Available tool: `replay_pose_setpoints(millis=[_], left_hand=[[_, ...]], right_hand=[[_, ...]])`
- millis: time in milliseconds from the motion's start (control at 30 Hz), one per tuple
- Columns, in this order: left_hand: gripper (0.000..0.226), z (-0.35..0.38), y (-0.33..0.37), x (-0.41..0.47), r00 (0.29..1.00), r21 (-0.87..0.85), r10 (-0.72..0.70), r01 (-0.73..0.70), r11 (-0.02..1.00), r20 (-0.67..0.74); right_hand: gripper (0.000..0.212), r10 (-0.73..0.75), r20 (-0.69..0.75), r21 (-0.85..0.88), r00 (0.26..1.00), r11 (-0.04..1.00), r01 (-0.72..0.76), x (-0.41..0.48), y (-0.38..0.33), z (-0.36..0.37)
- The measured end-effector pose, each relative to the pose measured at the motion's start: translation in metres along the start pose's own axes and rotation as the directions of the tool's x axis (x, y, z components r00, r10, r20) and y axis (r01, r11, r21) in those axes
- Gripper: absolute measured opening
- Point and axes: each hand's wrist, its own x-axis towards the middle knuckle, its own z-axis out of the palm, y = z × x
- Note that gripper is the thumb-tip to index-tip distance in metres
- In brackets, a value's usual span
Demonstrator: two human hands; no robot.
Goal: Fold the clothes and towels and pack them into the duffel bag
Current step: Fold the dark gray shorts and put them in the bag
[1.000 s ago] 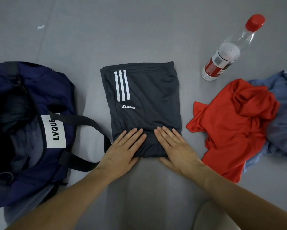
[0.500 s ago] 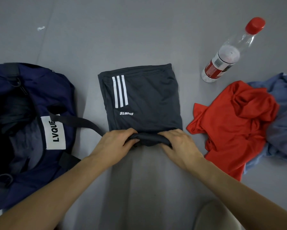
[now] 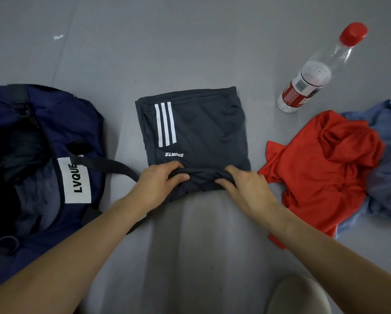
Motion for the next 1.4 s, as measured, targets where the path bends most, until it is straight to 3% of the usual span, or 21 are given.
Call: replay_pose_setpoints(millis=[100, 200, 300, 367, 433, 467, 600, 733, 833, 1033, 1133, 1200, 1300, 1400], left_hand=[[0.018, 0.0, 0.0, 0.009, 0.992, -0.042, -0.077, 0.073, 0.996, -0.101], [0.029, 0.001, 0.007, 0.015, 0.977, 0.207, -0.07, 0.112, 0.972, -0.2], [0.025, -0.006, 0.017, 0.018, 0.944, 0.426, 0.109, 0.035, 0.904, -0.311], [0.015, -0.007, 0.024, 0.016, 0.861, 0.501, 0.325, -0.097, 0.86, -0.392], [0.024, 0.005, 0.029, 0.006, 0.787, 0.543, 0.501, -0.26, 0.799, -0.361], [0.029, 0.014, 0.028, -0.001, 0.789, 0.547, 0.539, -0.323, 0.772, -0.295], [0.071, 0.033, -0.007, -0.017, 0.936, 0.552, 0.352, -0.306, 0.775, 0.025], [0.09, 0.022, -0.028, -0.001, 0.95, 0.561, 0.294, -0.3, 0.772, 0.104], [0.087, 0.018, -0.027, 0.004, 0.955, 0.558, 0.274, -0.289, 0.778, 0.112], [0.066, 0.016, -0.016, -0.014, 0.941, 0.516, 0.327, -0.237, 0.824, -0.091], [0.062, 0.0, -0.007, -0.015, 0.989, 0.299, 0.145, -0.137, 0.944, -0.006], [0.047, -0.011, -0.006, -0.008, 0.994, 0.178, 0.058, -0.073, 0.981, 0.088], [0.032, -0.015, -0.005, 0.004, 0.997, 0.178, 0.035, -0.047, 0.983, 0.071], [0.039, -0.007, -0.002, 0.011, 0.993, 0.389, 0.037, 0.009, 0.921, -0.108]], right_hand=[[0.047, 0.123, 0.053, 0.03, 0.991, 0.992, -0.124, 0.02, 0.001, -0.004], [0.045, 0.117, -0.026, -0.039, 0.993, 0.992, -0.118, 0.031, 0.004, -0.005], [0.039, -0.149, -0.166, -0.228, 0.975, 0.968, 0.109, 0.026, 0.011, 0.001], [0.042, -0.373, -0.231, -0.336, 0.898, 0.897, 0.287, 0.019, 0.015, 0.011], [0.046, -0.488, -0.2, -0.365, 0.85, 0.842, 0.398, 0.012, 0.017, 0.023], [0.049, -0.489, -0.147, -0.345, 0.86, 0.84, 0.419, 0.009, 0.017, 0.028], [0.08, -0.379, 0.103, -0.301, 0.92, 0.869, 0.392, 0.007, 0.022, 0.032], [0.078, -0.326, 0.068, -0.279, 0.943, 0.901, 0.331, 0.016, 0.019, 0.024], [0.072, -0.294, 0.066, -0.206, 0.953, 0.931, 0.302, 0.021, 0.016, 0.013], [0.046, -0.183, 0.072, 0.02, 0.981, 0.983, 0.182, 0.018, 0.01, -0.005], [0.028, -0.058, 0.09, 0.121, 0.994, 0.992, 0.047, 0.015, 0.012, -0.011], [0.03, 0.005, 0.124, 0.179, 0.992, 0.983, -0.028, 0.013, 0.015, -0.009], [0.034, 0.057, 0.019, 0.077, 0.998, 0.995, -0.058, 0.012, 0.014, 0.001], [0.052, -0.215, -0.152, -0.226, 0.965, 0.958, 0.178, 0.008, 0.01, 0.01]])
